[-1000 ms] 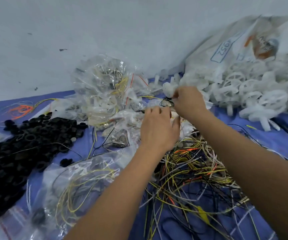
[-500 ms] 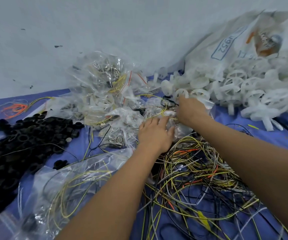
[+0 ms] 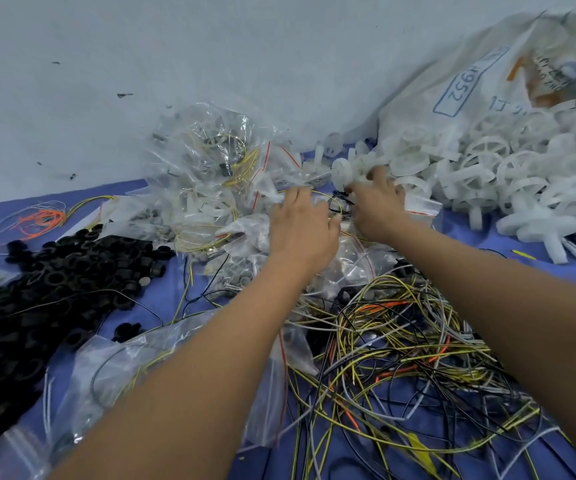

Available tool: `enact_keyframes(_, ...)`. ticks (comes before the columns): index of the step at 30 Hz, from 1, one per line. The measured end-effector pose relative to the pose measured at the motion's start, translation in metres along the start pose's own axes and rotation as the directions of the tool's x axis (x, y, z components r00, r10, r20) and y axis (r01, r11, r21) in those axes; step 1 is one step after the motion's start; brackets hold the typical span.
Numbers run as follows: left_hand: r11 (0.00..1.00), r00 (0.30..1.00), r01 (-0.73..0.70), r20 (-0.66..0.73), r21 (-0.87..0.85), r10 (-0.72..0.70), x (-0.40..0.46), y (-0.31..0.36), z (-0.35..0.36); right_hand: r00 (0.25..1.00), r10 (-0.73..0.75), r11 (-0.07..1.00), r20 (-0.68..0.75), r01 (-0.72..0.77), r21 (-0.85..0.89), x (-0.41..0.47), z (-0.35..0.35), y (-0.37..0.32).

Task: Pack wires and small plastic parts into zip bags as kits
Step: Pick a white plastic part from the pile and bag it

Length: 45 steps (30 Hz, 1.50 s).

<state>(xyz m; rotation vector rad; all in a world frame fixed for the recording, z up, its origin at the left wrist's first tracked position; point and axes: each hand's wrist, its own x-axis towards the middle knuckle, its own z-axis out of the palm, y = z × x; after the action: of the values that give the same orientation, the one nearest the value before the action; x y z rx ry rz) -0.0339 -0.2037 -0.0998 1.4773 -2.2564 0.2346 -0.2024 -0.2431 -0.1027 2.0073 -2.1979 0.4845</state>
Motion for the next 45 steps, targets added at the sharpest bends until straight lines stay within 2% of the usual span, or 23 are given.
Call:
enact_keyframes(2,0.999,0.992,-0.012,0.126,0.036,0.008,0.015,-0.016,0.005,0.996,-0.030,0.991,-0.084,0.041,0.128,0.004,0.002,-0.007)
enact_keyframes(4,0.997,0.959,0.021,0.280,0.068,-0.040,0.022,-0.037,0.012,0.994,-0.033,0.982,-0.105,0.052,0.181,0.010,0.002,-0.012)
enact_keyframes(6,0.990,0.914,0.105,0.384,0.096,-0.135,0.020,-0.059,0.018,0.995,0.054,0.984,-0.085,-0.039,0.175,0.016,0.003,-0.012)
enact_keyframes(8,0.976,0.899,0.201,0.380,0.080,-0.217,0.013,-0.075,0.019,0.986,0.164,0.975,-0.020,-0.159,0.157,0.017,0.003,-0.009)
enact_keyframes(10,0.962,0.895,0.258,0.353,0.094,-0.274,0.006,-0.082,0.015,0.982,0.190,0.971,-0.017,-0.185,0.149,0.014,0.003,-0.005)
enact_keyframes(13,0.946,0.888,0.263,0.336,0.188,-0.314,-0.006,-0.086,0.008,0.983,0.123,0.987,-0.137,-0.108,0.116,0.005,-0.002,-0.004)
enact_keyframes(17,0.929,0.891,0.282,0.294,0.238,-0.345,-0.023,-0.089,-0.001,0.936,0.150,0.973,-0.317,-0.082,0.217,-0.008,-0.025,-0.021)
enact_keyframes(19,0.935,0.877,0.299,0.331,0.193,-0.348,-0.029,-0.090,-0.006,0.883,0.186,0.960,-0.431,-0.070,0.272,-0.018,-0.040,-0.032)
enact_keyframes(21,0.938,0.849,0.338,0.405,0.077,-0.339,-0.034,-0.091,-0.015,0.845,0.262,0.891,-0.465,-0.027,0.453,-0.032,-0.056,-0.046)
enact_keyframes(22,0.936,0.852,0.351,0.410,0.015,-0.326,-0.038,-0.092,-0.021,0.840,0.311,0.821,-0.445,-0.001,0.571,-0.040,-0.061,-0.053)
enact_keyframes(24,0.938,0.915,0.336,0.263,-0.083,-0.305,-0.052,-0.094,-0.036,0.840,0.444,0.579,-0.313,-0.003,0.815,-0.060,-0.066,-0.069)
enact_keyframes(26,0.919,0.936,0.351,0.044,-0.178,-0.348,-0.076,-0.088,-0.051,0.833,0.553,0.173,-0.034,-0.075,0.982,-0.085,-0.063,-0.087)
enact_keyframes(28,0.894,0.923,0.367,-0.016,-0.257,-0.384,-0.102,-0.070,-0.061,0.809,0.523,-0.252,0.267,-0.153,0.956,-0.111,-0.055,-0.102)
enact_keyframes(29,0.897,0.930,0.358,0.013,-0.260,-0.368,-0.115,-0.058,-0.064,0.803,0.470,-0.412,0.367,-0.168,0.895,-0.125,-0.052,-0.111)
enact_keyframes(30,0.904,0.938,0.344,0.058,-0.254,-0.341,-0.125,-0.047,-0.066,0.804,0.417,-0.517,0.424,-0.173,0.838,-0.137,-0.047,-0.117)
enact_keyframes(31,0.909,0.941,0.337,0.110,-0.246,-0.319,-0.134,-0.037,-0.067,0.809,0.379,-0.562,0.450,-0.185,0.806,-0.149,-0.043,-0.124)
enact_keyframes(35,0.946,0.938,0.280,0.257,-0.163,-0.234,-0.146,-0.030,-0.070,0.843,0.331,-0.484,0.424,-0.234,0.843,-0.179,-0.033,-0.135)
enact_keyframes(40,0.895,0.878,0.376,0.402,-0.241,-0.261,-0.145,-0.054,-0.085,0.924,0.230,-0.318,0.306,-0.226,0.921,-0.190,-0.026,-0.129)
enact_keyframes(43,0.784,0.820,0.491,0.504,-0.379,-0.270,-0.142,-0.067,-0.102,0.961,0.076,-0.273,0.267,-0.237,0.932,-0.193,-0.024,-0.130)
enact_keyframes(45,0.647,0.778,0.587,0.561,-0.487,-0.284,-0.143,-0.077,-0.112,0.964,-0.057,-0.268,0.260,-0.265,0.926,-0.194,-0.024,-0.133)
